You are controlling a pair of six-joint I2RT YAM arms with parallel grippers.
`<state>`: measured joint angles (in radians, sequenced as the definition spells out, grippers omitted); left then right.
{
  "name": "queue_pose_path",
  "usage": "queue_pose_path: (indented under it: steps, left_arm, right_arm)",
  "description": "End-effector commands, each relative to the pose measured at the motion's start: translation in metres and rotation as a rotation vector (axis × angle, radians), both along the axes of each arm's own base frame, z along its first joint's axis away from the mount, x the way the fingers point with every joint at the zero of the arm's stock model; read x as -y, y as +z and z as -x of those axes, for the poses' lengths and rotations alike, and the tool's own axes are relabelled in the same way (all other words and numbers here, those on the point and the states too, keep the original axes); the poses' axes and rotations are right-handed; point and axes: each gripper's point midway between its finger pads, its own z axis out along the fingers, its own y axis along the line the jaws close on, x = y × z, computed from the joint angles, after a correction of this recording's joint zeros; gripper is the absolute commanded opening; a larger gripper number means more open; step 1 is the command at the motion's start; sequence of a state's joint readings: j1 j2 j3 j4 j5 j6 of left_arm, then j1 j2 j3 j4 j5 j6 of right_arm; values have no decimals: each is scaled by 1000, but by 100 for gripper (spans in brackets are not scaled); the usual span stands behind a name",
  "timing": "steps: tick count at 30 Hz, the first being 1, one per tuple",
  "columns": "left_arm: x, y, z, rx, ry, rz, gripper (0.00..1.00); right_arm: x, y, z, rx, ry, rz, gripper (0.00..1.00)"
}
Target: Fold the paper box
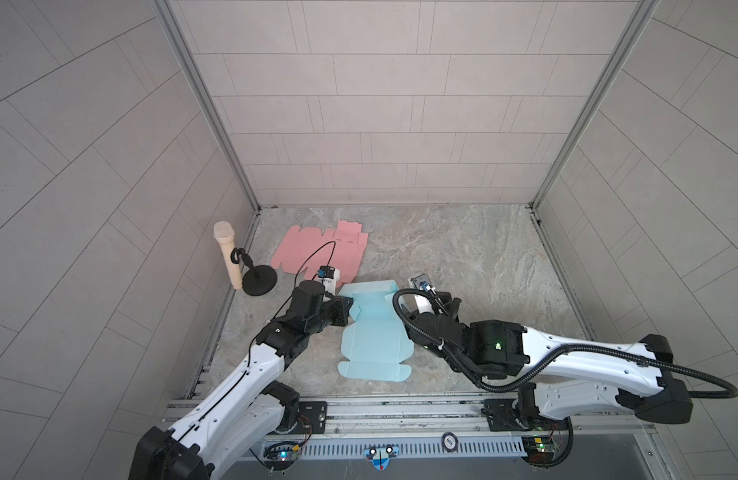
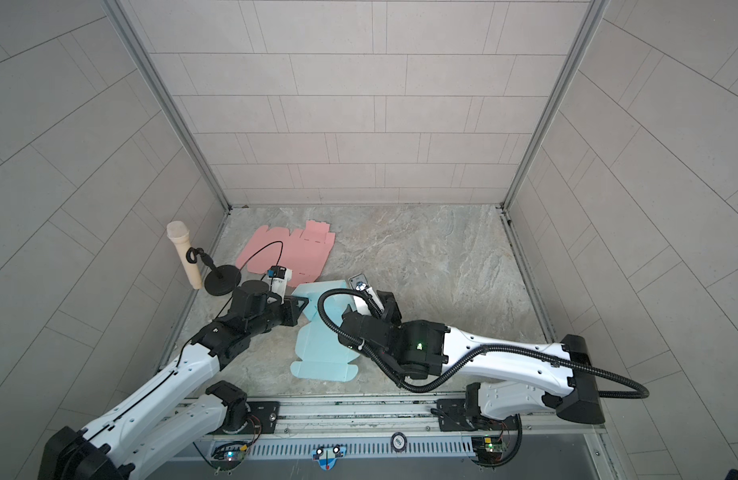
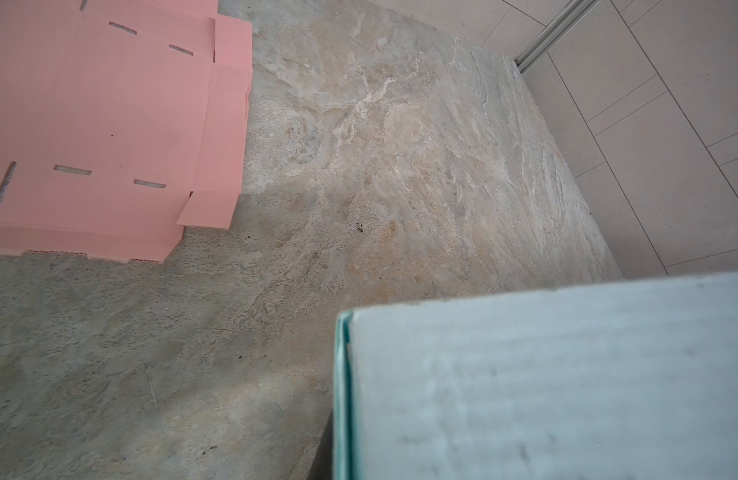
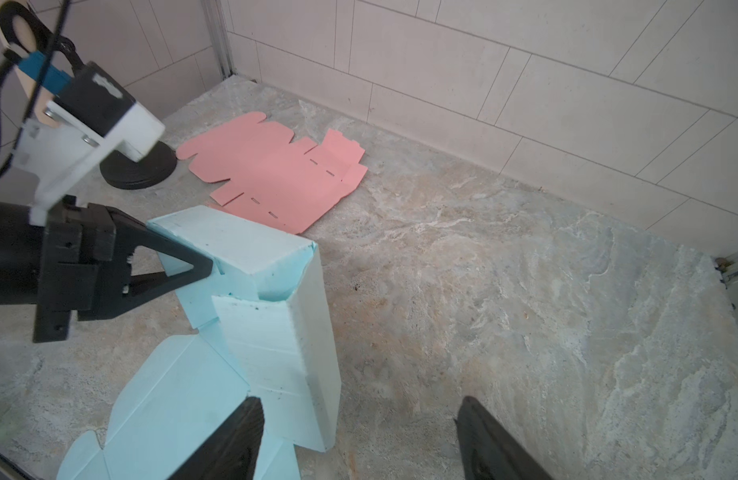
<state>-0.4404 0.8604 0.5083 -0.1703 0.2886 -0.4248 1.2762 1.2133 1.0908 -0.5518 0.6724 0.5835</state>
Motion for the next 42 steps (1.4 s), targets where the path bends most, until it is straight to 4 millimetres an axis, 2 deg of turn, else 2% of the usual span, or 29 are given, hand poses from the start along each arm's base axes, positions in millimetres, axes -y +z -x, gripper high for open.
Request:
queue_pose_path:
  steps: [1, 5, 9, 15, 21, 24, 28, 33, 42]
  left_arm:
    - [7, 19, -3, 52, -28, 20, 1]
    - [8, 18, -3, 49, -34, 21, 2]
    - [9, 19, -2, 49, -35, 27, 2]
    - [10, 17, -2, 43, -30, 29, 2]
    - [8, 16, -3, 37, -20, 25, 2]
    - [7, 15, -3, 33, -13, 21, 2]
    - [8, 15, -3, 33, -11, 27, 2]
    - [9, 17, -6, 29, -9, 32, 1]
    - [17, 30, -8, 47, -25, 59, 1]
  right_arm:
    - [-5, 2, -5, -26, 29, -78, 75]
    - [-21, -4, -4, -59, 111, -109, 73]
    - [-37, -11, 0, -99, 174, -113, 67]
    - [-49, -20, -4, -119, 177, -78, 51]
    - [-63, -29, -8, -157, 156, -47, 45]
    - [-58, -28, -15, -121, 77, -9, 43]
    - [-43, -28, -26, -75, -73, 127, 44]
    - [-46, -33, -32, -41, -143, 227, 44]
    - [-36, -39, -47, 32, -278, 302, 46]
